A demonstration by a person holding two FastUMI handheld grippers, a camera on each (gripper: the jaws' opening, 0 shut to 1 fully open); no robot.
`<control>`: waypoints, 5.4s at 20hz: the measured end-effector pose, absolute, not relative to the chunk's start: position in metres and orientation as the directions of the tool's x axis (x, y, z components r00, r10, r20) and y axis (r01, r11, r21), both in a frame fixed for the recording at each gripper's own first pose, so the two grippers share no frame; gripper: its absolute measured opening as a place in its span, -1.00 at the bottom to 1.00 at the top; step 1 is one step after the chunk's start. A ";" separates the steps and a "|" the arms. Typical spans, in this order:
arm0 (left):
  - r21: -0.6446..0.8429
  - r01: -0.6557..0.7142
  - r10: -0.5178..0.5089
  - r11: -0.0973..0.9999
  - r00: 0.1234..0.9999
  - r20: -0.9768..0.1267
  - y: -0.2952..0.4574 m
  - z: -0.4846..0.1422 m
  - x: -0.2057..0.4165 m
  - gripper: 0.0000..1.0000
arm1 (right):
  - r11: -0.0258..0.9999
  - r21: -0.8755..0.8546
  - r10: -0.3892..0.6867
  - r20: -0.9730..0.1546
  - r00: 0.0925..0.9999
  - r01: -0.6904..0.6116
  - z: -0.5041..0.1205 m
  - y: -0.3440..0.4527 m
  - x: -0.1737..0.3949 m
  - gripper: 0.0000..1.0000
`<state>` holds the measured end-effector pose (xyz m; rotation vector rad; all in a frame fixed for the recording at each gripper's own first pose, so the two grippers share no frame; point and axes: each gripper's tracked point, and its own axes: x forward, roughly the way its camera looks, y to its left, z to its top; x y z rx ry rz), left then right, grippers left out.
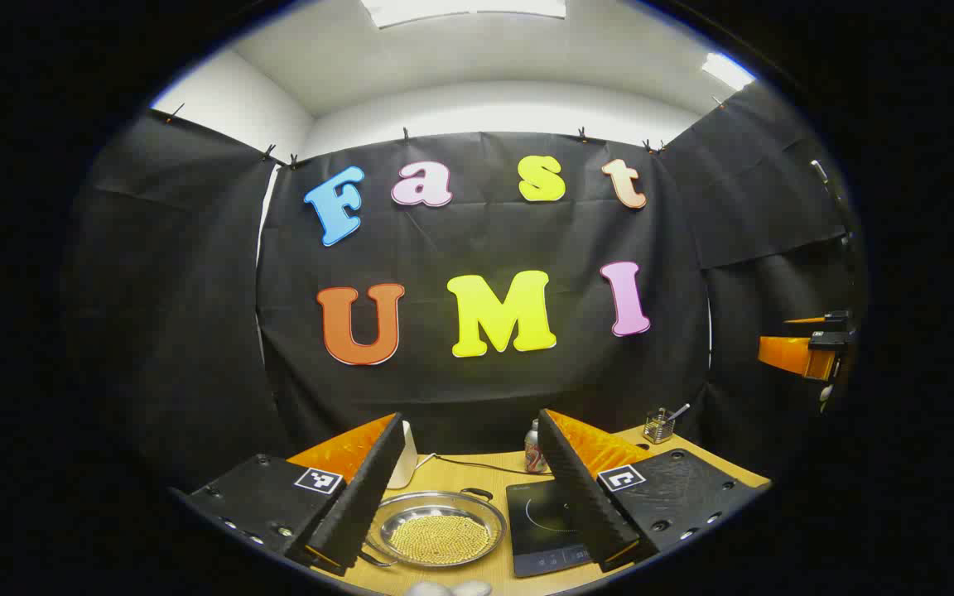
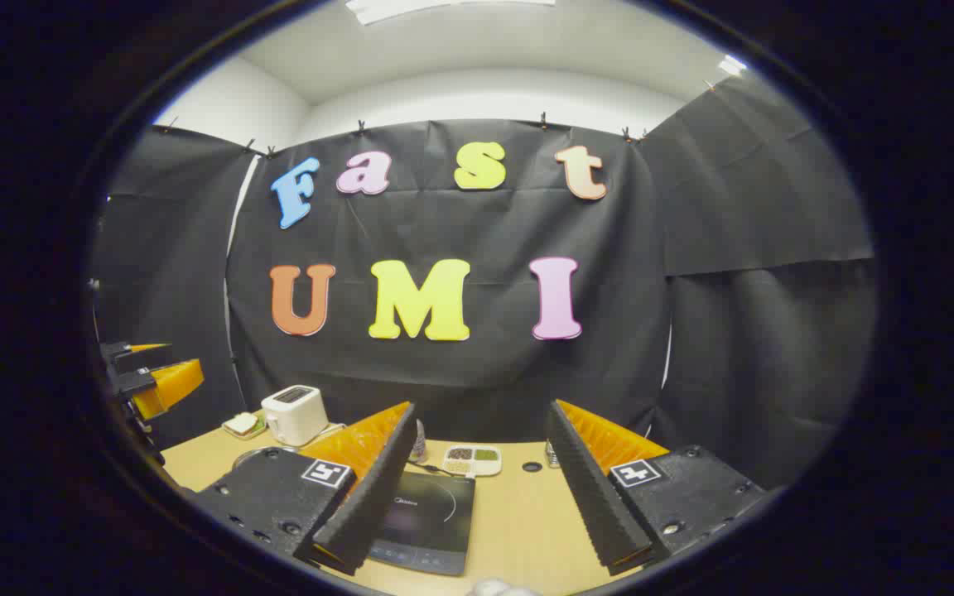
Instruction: First push the handle of the pot to place it horizontally, then grasp the pot with both hands and set it on the induction cooktop.
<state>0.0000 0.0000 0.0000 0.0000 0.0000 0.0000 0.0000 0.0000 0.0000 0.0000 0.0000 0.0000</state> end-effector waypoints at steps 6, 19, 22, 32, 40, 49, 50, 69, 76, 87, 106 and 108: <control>0.004 0.006 -0.006 1.000 1.000 -0.007 0.002 -0.003 0.003 0.92 | 0.999 0.017 -0.047 0.006 0.999 0.047 0.002 -0.008 -0.003 0.93; -0.001 0.017 -0.017 1.000 1.000 -0.003 0.008 -0.006 0.008 0.92 | 0.999 -0.001 -0.053 -0.017 0.998 0.053 -0.005 -0.002 -0.005 0.93; 0.003 0.019 -0.019 1.000 1.000 0.001 0.010 -0.005 0.007 0.59 | 0.999 0.000 -0.043 -0.020 0.999 0.043 -0.007 0.003 -0.005 0.93; -0.016 0.160 -0.161 0.987 0.982 -0.097 -0.011 -0.028 0.001 -1.00 | 1.000 -0.001 -0.009 -0.039 0.999 0.009 -0.014 0.013 -0.004 0.93; -0.021 0.197 -0.193 0.980 0.923 -0.334 0.000 -0.106 0.002 -1.00 | 1.000 0.014 0.001 -0.083 0.997 0.000 -0.030 0.013 -0.004 0.93; -0.041 0.230 -0.199 0.972 0.724 -0.661 0.024 -0.253 -0.029 -1.00 | 1.000 0.029 -0.005 -0.157 0.988 0.009 -0.059 0.011 -0.005 0.93; -0.036 0.234 -0.193 0.972 0.696 -0.691 0.028 -0.268 -0.034 -1.00 | 1.000 0.029 -0.005 -0.166 0.986 0.010 -0.061 0.010 -0.005 0.93; -0.011 0.395 -0.147 0.919 0.317 -0.937 0.080 -0.376 -0.041 -1.00 | 0.999 0.047 0.024 -0.231 0.973 -0.013 -0.080 0.023 -0.002 0.93; -0.006 0.385 -0.127 0.923 0.291 -0.948 0.096 -0.383 -0.035 -1.00 | 0.999 0.035 0.020 -0.231 0.973 -0.012 -0.080 0.023 0.003 0.93; -0.021 0.291 -0.112 0.957 0.301 -0.947 0.123 -0.385 -0.023 -1.00 | 1.000 0.028 0.016 -0.253 0.967 -0.009 -0.085 0.022 0.006 0.99; -0.001 0.238 -0.079 0.971 0.318 -0.945 0.172 -0.396 0.009 -1.00 | 1.000 0.001 -0.002 -0.256 0.967 0.002 -0.082 0.025 0.000 0.93; -0.009 0.231 -0.084 0.973 0.317 -0.945 0.176 -0.399 0.012 -1.00 | 1.000 0.000 -0.004 -0.262 0.965 0.004 -0.082 0.026 -0.001 0.93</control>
